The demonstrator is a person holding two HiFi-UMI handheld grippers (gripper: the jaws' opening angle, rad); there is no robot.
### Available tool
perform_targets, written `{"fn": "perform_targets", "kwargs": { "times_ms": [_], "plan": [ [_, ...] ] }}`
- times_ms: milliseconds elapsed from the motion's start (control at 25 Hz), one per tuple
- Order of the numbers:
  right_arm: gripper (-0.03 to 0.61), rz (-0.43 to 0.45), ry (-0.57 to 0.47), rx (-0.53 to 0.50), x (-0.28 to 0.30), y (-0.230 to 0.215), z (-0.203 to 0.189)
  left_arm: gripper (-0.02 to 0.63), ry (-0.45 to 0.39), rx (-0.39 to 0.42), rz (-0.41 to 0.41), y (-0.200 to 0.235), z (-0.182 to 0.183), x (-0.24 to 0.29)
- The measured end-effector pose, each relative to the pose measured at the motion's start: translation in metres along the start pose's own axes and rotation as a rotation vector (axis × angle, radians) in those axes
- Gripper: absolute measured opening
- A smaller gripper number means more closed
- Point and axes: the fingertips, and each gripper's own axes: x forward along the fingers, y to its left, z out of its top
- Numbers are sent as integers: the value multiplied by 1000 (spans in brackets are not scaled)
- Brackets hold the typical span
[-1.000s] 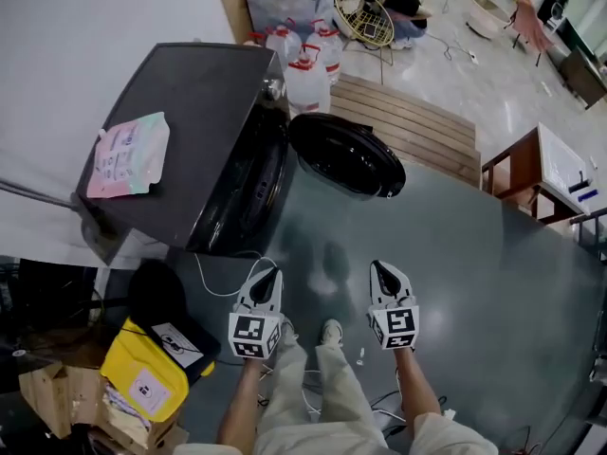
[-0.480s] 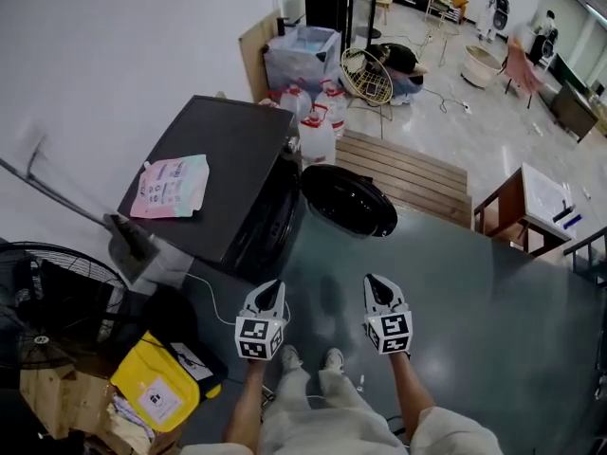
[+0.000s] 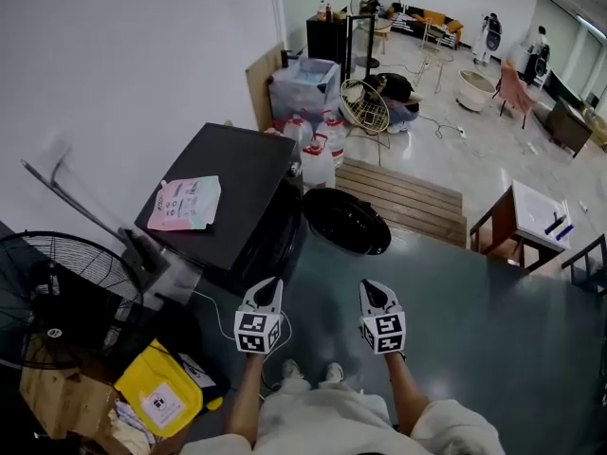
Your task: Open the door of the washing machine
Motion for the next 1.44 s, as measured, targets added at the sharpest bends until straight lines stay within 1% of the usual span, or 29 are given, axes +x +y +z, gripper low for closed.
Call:
{"fn": "perform_targets", "kwargs": {
  "times_ms": [280,680,840,1120,1440],
  "plan": [
    [-2,-18,-16,-6,-26,-8,7,8,-20,14,13,-13,9,-17],
    [-2,-26,-16,-7,-49,-13,1,8,-26,11,36,-22,3,-33],
    [-2,-28,-24,-15,-51,-18,5,8,-37,9,44,-24,5,-34],
    [-2,-30,-24,-20,-56,-23,2,8,-31,6,42,-33,-2,-34],
    [-2,-27,-18,-20,-54,-25,-2,8,-29,10,40,-34,-2,-31]
  ]
}}
